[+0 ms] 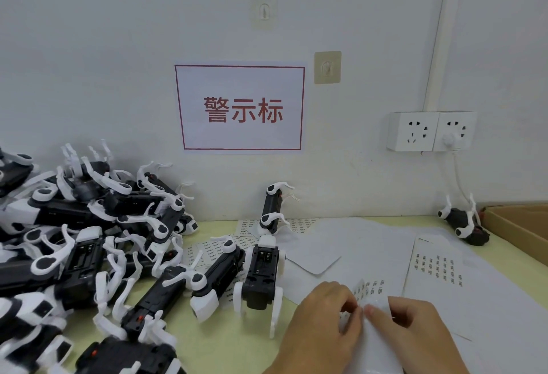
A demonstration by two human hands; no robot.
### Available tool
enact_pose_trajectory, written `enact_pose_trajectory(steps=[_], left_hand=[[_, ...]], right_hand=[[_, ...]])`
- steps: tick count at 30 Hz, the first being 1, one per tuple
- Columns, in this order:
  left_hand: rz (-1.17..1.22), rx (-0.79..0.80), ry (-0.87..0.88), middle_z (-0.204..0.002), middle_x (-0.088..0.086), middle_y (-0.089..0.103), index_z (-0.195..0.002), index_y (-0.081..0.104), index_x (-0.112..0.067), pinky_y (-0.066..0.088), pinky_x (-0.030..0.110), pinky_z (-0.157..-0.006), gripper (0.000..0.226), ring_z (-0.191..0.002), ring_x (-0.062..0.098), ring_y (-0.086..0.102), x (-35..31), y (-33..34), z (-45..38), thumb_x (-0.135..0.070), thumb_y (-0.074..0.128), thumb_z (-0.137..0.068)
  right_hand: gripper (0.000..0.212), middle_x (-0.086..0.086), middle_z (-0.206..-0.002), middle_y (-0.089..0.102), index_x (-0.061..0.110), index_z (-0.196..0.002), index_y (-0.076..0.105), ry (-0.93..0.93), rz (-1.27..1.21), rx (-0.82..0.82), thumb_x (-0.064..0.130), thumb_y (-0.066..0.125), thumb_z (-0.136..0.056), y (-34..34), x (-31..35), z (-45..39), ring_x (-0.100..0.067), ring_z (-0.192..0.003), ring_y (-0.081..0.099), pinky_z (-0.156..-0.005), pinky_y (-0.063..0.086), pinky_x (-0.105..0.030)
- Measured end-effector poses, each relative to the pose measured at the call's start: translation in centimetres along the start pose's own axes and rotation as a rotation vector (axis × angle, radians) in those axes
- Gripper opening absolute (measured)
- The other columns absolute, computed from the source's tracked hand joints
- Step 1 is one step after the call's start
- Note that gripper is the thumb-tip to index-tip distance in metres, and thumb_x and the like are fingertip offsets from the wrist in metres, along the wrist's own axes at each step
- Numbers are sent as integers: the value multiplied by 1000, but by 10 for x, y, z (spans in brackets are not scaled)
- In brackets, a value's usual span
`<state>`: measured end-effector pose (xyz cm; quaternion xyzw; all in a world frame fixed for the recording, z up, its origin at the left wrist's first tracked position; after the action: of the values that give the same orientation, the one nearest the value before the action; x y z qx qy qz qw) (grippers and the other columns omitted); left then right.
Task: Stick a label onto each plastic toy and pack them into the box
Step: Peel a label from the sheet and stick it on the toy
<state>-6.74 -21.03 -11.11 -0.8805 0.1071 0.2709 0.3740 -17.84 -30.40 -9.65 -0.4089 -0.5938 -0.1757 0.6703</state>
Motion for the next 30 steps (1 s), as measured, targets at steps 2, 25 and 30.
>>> enact_pose_trajectory(steps=[2, 25, 30], left_hand=[[-4, 5, -6, -93, -10, 57, -92, 60, -19, 39, 14, -78, 15, -89, 2, 50, 1, 0, 0, -31, 53, -95], [258, 1, -215, -76, -14, 63, -84, 73, -10, 40, 9, -66, 7, -68, -6, 55, 3, -8, -6, -11, 67, -88], [224, 43, -204, -80, -15, 62, -86, 69, -18, 42, 10, -66, 9, -74, -3, 56, -1, -7, -4, -20, 63, -92]], right_hand=[[20, -6, -69, 75, 15, -69, 79, 4, 10, 0, 11, 71, -87, 0, 0, 0, -27, -80, 73, -79, 54, -35], [22, -14, -61, 65, -2, -70, 69, -94, 148, -27, 12, 71, -87, 0, -4, -3, -15, -60, 56, -60, 40, -30], [25, -20, -67, 65, -3, -72, 67, -104, 191, -40, 16, 71, -87, -3, -1, -3, -17, -61, 55, -61, 40, -30]])
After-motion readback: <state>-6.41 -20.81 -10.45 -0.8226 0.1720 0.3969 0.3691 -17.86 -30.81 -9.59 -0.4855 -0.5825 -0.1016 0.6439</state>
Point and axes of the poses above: each hand's wrist, its own z-axis away from the middle knuckle, its own y-axis out of the palm, x = y × z, the point moved 3 cm from there along -z, towards the middle knuckle
